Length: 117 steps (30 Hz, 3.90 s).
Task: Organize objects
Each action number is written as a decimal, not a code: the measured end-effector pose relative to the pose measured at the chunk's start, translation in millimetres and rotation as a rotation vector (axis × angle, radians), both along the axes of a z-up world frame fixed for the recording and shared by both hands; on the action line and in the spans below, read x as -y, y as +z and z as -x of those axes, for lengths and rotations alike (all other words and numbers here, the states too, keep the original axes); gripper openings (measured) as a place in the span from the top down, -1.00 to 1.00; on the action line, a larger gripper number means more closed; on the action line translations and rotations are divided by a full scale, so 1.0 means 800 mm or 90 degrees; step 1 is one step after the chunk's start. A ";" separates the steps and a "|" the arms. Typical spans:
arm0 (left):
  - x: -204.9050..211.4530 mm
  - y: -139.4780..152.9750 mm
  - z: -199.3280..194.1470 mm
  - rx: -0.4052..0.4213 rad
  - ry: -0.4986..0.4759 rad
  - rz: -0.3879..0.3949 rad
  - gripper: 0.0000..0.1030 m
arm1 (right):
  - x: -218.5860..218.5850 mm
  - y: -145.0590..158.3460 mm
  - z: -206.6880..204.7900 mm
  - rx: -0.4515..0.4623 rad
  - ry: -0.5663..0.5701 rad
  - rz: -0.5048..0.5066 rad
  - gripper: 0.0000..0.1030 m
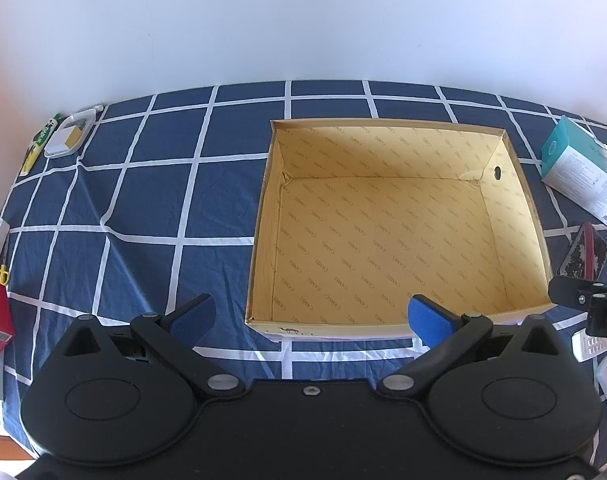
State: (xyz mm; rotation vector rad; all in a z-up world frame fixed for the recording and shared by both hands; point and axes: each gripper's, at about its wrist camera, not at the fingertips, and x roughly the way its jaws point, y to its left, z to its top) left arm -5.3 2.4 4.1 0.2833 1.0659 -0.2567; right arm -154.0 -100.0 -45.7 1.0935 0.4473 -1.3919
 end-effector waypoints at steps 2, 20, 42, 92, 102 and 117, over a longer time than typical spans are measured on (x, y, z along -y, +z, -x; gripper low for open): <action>0.000 0.001 0.001 0.001 -0.006 0.001 -1.00 | -0.001 0.001 0.000 -0.001 0.004 0.001 -1.00; -0.004 0.004 0.007 0.005 -0.061 0.007 -1.00 | -0.006 0.008 -0.003 -0.009 0.023 0.006 -1.00; -0.011 0.013 0.013 0.008 -0.122 0.014 -1.00 | -0.018 0.014 -0.007 -0.027 0.143 0.008 -1.00; -0.024 -0.018 0.032 -0.037 -0.407 0.023 -1.00 | -0.078 0.001 -0.003 -0.081 0.310 -0.023 -1.00; -0.008 -0.032 0.060 -0.053 -0.458 0.015 -1.00 | -0.087 -0.008 0.028 -0.090 0.293 -0.035 -1.00; 0.043 -0.047 0.160 -0.076 -0.518 0.007 -1.00 | -0.032 -0.036 0.122 -0.125 0.508 -0.037 -1.00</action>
